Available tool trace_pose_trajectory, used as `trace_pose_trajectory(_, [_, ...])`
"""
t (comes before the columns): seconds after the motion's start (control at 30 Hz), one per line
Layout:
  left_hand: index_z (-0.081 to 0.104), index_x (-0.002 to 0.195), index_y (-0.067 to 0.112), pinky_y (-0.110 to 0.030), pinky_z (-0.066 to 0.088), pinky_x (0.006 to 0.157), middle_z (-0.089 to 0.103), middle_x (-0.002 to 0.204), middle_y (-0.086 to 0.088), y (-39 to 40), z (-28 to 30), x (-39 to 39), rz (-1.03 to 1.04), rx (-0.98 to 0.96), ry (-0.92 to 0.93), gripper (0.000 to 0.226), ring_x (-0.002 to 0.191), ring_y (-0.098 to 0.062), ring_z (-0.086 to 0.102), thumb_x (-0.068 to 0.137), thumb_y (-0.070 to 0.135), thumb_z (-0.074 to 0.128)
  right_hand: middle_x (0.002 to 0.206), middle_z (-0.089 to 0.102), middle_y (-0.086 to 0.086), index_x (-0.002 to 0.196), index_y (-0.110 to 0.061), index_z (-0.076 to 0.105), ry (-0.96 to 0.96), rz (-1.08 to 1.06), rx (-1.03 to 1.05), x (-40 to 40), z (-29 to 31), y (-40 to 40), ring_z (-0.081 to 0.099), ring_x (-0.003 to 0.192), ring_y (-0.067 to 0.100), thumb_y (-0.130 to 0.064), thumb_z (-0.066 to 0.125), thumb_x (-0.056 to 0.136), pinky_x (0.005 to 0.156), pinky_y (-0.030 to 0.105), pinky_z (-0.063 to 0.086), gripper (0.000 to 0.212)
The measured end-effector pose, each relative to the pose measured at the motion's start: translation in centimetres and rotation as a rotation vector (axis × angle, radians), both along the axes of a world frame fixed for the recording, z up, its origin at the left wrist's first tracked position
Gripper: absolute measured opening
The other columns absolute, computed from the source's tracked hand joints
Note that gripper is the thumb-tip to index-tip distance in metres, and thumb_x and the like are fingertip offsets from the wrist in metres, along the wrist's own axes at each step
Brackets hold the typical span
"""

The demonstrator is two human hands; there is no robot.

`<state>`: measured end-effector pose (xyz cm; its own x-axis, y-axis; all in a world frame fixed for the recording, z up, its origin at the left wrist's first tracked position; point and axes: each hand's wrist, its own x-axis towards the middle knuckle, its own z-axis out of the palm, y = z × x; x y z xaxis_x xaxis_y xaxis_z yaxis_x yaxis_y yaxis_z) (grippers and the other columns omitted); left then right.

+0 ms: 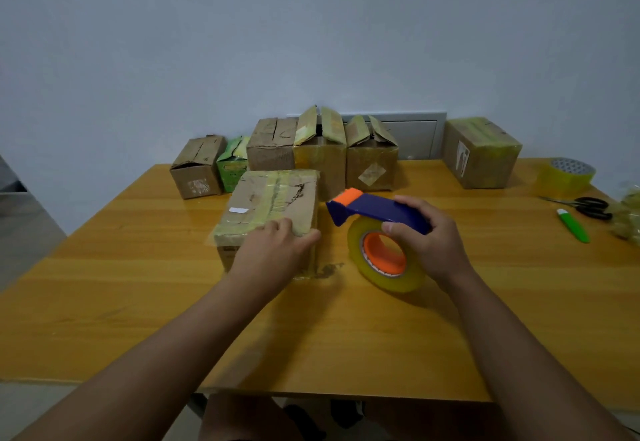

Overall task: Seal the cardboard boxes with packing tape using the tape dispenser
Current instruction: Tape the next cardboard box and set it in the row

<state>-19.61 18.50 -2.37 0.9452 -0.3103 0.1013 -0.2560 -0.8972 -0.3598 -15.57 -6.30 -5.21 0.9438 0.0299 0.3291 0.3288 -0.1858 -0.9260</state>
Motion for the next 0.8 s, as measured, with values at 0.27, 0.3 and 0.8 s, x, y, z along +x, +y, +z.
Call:
trace_pose_trajectory(0.27, [-0.005, 0.154, 0.030, -0.034, 0.009, 0.117, 0.013, 0.162, -0.006, 2.2, -1.7, -1.7, 0.077, -0.403, -0.123, 0.088, 0.149, -0.022, 0.012, 0.091, 0.060, 0.048, 0.120, 0.057, -0.010, 0.132, -0.026, 0.057, -0.064, -0.197, -0.047, 0.5, -2.0, 3.2, 0.058, 0.103, 0.009, -0.035, 0.080, 0.078, 0.080, 0.029, 0.055, 0.059])
trace_pose_trajectory(0.3, [0.001, 0.154, 0.027, -0.035, 0.005, 0.117, 0.012, 0.162, -0.006, 3.2, -1.9, -2.0, 0.086, -0.451, -0.183, 0.090, 0.149, -0.022, 0.009, 0.088, 0.064, 0.049, 0.121, 0.057, -0.010, 0.133, -0.026, 0.056, -0.074, -0.203, -0.062, 0.4, -2.2, 3.3, 0.058, 0.104, 0.009, -0.035, 0.079, 0.079, 0.080, 0.029, 0.055, 0.059])
trace_pose_trajectory(0.8, [0.046, 0.139, 0.014, -0.044, 0.046, 0.096, 0.036, 0.154, -0.006, 6.6, -4.4, -2.5, 0.323, -0.775, -0.305, 0.051, 0.140, -0.027, 0.036, 0.092, 0.022, 0.062, 0.127, 0.057, -0.003, 0.136, -0.021, 0.054, -0.121, -0.256, -0.092, -0.5, -2.3, 3.7, 0.056, 0.105, 0.013, -0.042, 0.075, 0.080, 0.074, 0.017, 0.046, 0.064])
